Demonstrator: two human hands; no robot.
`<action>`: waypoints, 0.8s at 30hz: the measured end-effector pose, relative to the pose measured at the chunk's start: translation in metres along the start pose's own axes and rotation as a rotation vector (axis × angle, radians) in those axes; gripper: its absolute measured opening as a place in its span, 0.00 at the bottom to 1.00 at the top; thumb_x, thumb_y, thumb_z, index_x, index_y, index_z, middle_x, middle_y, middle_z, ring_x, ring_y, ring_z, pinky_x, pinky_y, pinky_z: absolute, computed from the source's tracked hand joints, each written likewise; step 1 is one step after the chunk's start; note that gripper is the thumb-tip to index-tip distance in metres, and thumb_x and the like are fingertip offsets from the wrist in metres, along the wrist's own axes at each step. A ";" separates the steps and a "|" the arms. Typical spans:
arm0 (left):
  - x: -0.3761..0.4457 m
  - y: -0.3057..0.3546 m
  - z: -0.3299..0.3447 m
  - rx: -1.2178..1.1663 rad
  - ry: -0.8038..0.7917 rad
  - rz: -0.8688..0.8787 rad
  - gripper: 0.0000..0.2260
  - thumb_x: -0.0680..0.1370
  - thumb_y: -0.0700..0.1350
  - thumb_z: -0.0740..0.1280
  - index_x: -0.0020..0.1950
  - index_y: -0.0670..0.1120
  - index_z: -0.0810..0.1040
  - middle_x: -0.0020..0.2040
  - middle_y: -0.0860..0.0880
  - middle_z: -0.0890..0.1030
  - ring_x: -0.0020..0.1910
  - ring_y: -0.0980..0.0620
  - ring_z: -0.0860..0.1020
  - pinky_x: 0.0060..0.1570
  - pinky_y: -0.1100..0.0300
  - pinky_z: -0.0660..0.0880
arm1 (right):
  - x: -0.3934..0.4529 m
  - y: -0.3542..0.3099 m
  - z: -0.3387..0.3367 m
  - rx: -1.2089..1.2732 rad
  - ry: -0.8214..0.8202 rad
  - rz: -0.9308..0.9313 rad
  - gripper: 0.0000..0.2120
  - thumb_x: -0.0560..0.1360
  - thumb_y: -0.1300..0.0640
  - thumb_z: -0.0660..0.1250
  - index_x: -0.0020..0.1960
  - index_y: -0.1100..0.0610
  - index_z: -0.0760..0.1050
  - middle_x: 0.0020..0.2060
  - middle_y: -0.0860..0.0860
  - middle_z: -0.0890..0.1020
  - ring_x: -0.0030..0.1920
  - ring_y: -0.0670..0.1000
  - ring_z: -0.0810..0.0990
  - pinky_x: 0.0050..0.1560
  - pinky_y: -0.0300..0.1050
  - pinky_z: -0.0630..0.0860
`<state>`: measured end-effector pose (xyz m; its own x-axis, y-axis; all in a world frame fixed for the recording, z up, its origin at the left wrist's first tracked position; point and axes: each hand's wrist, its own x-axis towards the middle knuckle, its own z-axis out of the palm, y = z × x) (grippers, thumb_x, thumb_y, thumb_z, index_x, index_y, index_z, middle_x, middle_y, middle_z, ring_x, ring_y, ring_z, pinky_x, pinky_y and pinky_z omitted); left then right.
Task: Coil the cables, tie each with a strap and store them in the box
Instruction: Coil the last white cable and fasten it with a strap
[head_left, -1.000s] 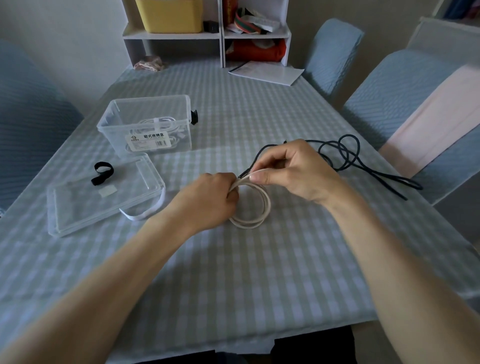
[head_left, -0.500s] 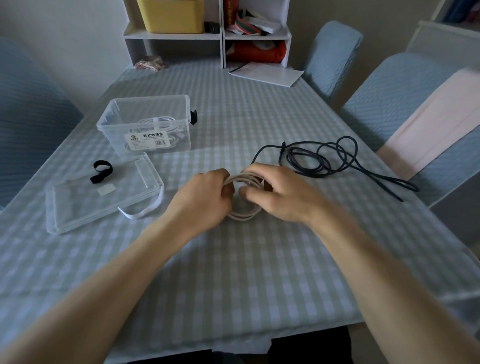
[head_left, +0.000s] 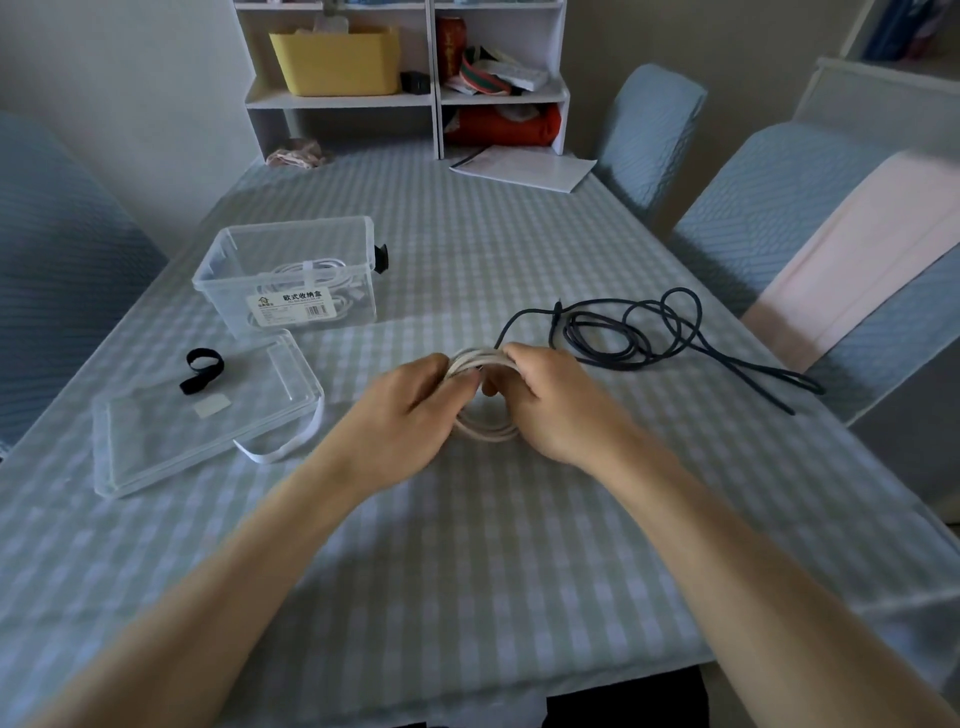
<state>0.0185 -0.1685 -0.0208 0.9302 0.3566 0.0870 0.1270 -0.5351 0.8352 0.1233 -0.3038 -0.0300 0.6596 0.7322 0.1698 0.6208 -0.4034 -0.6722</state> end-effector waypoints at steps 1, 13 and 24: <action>0.002 0.000 -0.005 0.051 -0.022 0.004 0.17 0.79 0.51 0.65 0.33 0.44 0.71 0.25 0.56 0.68 0.26 0.56 0.68 0.31 0.60 0.65 | 0.000 0.000 -0.002 -0.034 -0.035 -0.016 0.10 0.80 0.61 0.58 0.44 0.52 0.75 0.39 0.50 0.80 0.37 0.49 0.79 0.36 0.44 0.74; 0.022 0.026 -0.017 0.387 -0.422 -0.028 0.17 0.83 0.52 0.61 0.40 0.42 0.74 0.23 0.53 0.75 0.23 0.54 0.71 0.28 0.60 0.69 | 0.000 -0.004 -0.006 -0.179 -0.183 -0.039 0.09 0.80 0.61 0.56 0.50 0.55 0.75 0.40 0.53 0.80 0.39 0.53 0.79 0.41 0.56 0.78; 0.024 -0.001 0.007 0.447 0.100 -0.001 0.17 0.83 0.46 0.56 0.34 0.45 0.66 0.31 0.47 0.71 0.30 0.50 0.70 0.29 0.57 0.60 | -0.009 -0.004 -0.018 -0.103 -0.100 0.026 0.16 0.79 0.49 0.58 0.64 0.53 0.70 0.59 0.49 0.77 0.58 0.51 0.76 0.58 0.52 0.74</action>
<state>0.0432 -0.1647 -0.0237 0.8951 0.4176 0.1565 0.2844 -0.8047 0.5211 0.1221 -0.3181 -0.0159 0.6339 0.7696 0.0768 0.6474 -0.4736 -0.5971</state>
